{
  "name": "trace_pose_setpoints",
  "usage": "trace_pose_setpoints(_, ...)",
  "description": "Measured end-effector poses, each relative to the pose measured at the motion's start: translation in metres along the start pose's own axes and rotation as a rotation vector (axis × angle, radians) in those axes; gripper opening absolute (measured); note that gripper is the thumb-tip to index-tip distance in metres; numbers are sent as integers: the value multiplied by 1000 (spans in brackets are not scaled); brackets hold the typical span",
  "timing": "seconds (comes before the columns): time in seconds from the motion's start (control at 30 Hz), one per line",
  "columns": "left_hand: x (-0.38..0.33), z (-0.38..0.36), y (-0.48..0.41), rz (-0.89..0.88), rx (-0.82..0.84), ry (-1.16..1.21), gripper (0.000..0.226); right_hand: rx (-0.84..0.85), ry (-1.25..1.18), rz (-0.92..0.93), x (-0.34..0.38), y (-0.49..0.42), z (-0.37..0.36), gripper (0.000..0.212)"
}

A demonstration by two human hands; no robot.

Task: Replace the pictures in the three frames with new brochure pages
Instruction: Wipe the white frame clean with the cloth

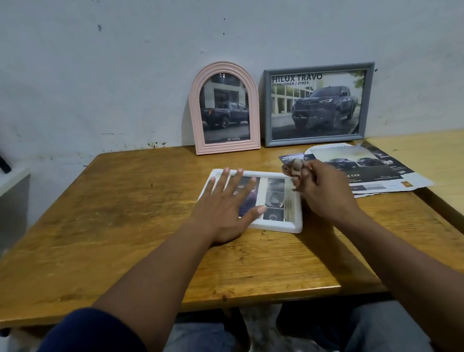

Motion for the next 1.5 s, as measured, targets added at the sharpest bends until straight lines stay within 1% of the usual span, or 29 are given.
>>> trace_pose_setpoints(0.07, -3, -5, -2, 8, 63, 29, 82, 206, 126, 35, -10, -6, -30, 29)
trace_pose_setpoints(0.1, -3, -7, -3, 20, 87, 37, 84, 309, 242, 60, -16, -5, -45, 39)
trace_pose_setpoints(0.13, -3, -8, -3, 33, 102, 38, 86, 369, 322, 67, -22, -4, -55, 49)
trace_pose_setpoints(0.2, -2, -8, -3, 56, 119, 42, 87, 420, 340, 65, -25, -2, -62, 57)
trace_pose_setpoints(0.33, -5, -8, -3, 79, 137, 57, 81, 491, 289, 67, -19, 9, -57, 57)
trace_pose_setpoints(0.47, -5, -8, -3, 87, 138, 54, 80, 479, 238, 133, -2, 44, -44, 54)
trace_pose_setpoints(0.57, -6, -8, -3, 91, 130, 79, 74, 468, 167, 158, 5, 67, -30, 51)
trace_pose_setpoints(0.73, -4, -5, -3, 62, 98, 76, 66, 354, 114, 234, 23, 92, -6, 36)
trace_pose_setpoints(0.8, -1, -2, -4, 28, 82, 36, 68, 387, 87, 198, 25, 90, 7, 33)
trace_pose_setpoints(0.87, 8, 3, -5, 19, 44, -23, 75, 446, 94, 141, 23, 81, 22, 33)
trace_pose_setpoints(0.9, 14, 5, -4, 30, 16, -47, 79, 451, 112, 121, 22, 74, 30, 34)
trace_pose_setpoints(0.97, 31, 8, -3, 75, -19, -66, 82, 400, 176, 92, 17, 59, 46, 33)
trace_pose_setpoints(1.03, 49, 8, 2, 156, -19, -44, 82, 365, 306, 89, 10, 50, 50, 33)
trace_pose_setpoints(1.07, 56, 7, 5, 203, -13, -16, 83, 385, 382, 98, 6, 49, 46, 30)
trace_pose_setpoints(1.13, 66, 4, 10, 293, -8, 83, 84, 498, 525, 75, -5, 54, 30, 27)
trace_pose_setpoints(1.17, 69, 3, 12, 335, -6, 131, 86, 535, 571, 53, -7, 56, 23, 33)
trace_pose_setpoints(1.2, 71, 1, 14, 366, -6, 160, 91, 527, 589, 34, -6, 55, 19, 38)
trace_pose_setpoints(1.27, 69, 0, 17, 391, -15, 174, 100, 443, 582, 22, 6, 49, 15, 43)
trace_pose_setpoints(1.3, 67, -1, 18, 403, -16, 185, 98, 412, 583, 19, 13, 46, 10, 44)
trace_pose_setpoints(1.33, 65, -1, 20, 423, -12, 206, 93, 416, 594, 9, 19, 43, 3, 46)
trace_pose_setpoints(1.4, 58, 0, 21, 455, -2, 258, 80, 487, 617, -60, 26, 40, -17, 52)
trace_pose_setpoints(1.43, 55, 1, 22, 463, -17, 289, 71, 505, 590, -96, 28, 39, -27, 54)
trace_pose_setpoints(1.5, 51, 6, 24, 466, -79, 407, 48, 444, 488, -158, 37, 35, -37, 51)
Point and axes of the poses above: each hand's wrist, its own y-axis away from the middle knuckle, its own z-axis out of the back of the hand, x = y × z, the point moved 6 cm from there along -y, towards the middle knuckle, and after that the axes turned 5 degrees about z, right-handed, at the moved point
